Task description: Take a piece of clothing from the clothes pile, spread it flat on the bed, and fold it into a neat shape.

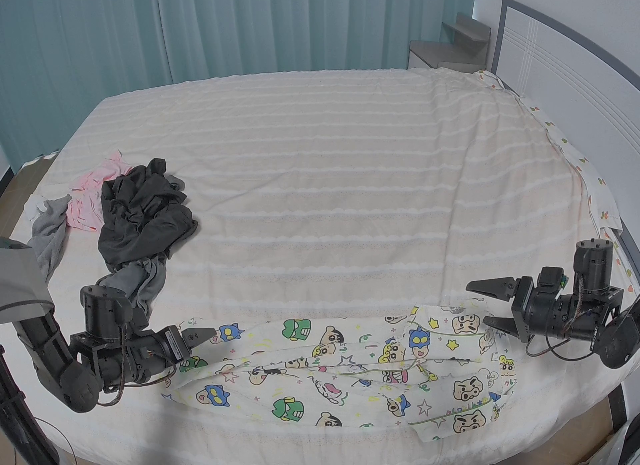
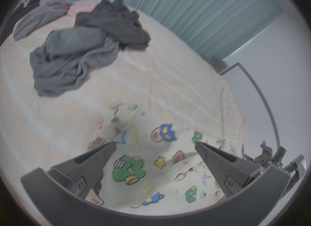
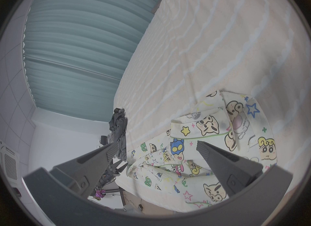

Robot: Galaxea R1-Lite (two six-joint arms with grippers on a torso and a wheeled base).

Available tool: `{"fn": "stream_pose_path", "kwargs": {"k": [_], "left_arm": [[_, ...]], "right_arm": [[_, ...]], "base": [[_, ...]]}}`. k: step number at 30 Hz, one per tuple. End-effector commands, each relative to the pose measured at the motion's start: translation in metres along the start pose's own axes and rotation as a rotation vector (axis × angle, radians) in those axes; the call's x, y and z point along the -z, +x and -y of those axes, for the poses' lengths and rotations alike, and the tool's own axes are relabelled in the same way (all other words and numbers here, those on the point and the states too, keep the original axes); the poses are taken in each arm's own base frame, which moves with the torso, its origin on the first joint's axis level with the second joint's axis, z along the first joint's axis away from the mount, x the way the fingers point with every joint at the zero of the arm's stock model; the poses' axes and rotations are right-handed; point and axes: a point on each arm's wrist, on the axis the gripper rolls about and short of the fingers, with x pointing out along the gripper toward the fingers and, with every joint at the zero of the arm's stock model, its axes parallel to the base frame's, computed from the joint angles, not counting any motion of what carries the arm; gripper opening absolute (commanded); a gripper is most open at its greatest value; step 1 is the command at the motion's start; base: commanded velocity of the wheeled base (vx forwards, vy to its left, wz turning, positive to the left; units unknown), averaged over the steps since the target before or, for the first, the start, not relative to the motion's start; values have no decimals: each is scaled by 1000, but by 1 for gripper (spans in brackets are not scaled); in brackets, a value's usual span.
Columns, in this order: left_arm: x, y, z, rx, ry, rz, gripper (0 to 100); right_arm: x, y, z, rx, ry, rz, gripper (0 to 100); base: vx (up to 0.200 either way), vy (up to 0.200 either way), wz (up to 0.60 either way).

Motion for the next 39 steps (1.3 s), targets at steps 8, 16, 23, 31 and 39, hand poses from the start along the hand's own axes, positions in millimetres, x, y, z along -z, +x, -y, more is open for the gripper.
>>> {"fn": "stream_pose_path", "kwargs": {"k": [8,16,23,31,39], "left_arm": [[-65,15,27,-109,-87,-95,100],[-77,9,31,-95,-71,-58,100],[-65,9,23,-156,-30,-154,100],[-56,19,14,-187,-39,-204,100],[-47,26,7,-209,-37,-249,100]], "right_arm": [[15,-30,-5,-24,-6,20,100],[17,-33,-5,-44,-8,-4,100],[17,-32,-5,-43,-7,-5,100],[18,-33,-4,-42,-5,-10,100],[18,-33,-4,-39,-3,-10,100]], "base": [[0,0,0],[0,0,0],[0,0,0],[0,0,0],[0,0,0]]}}
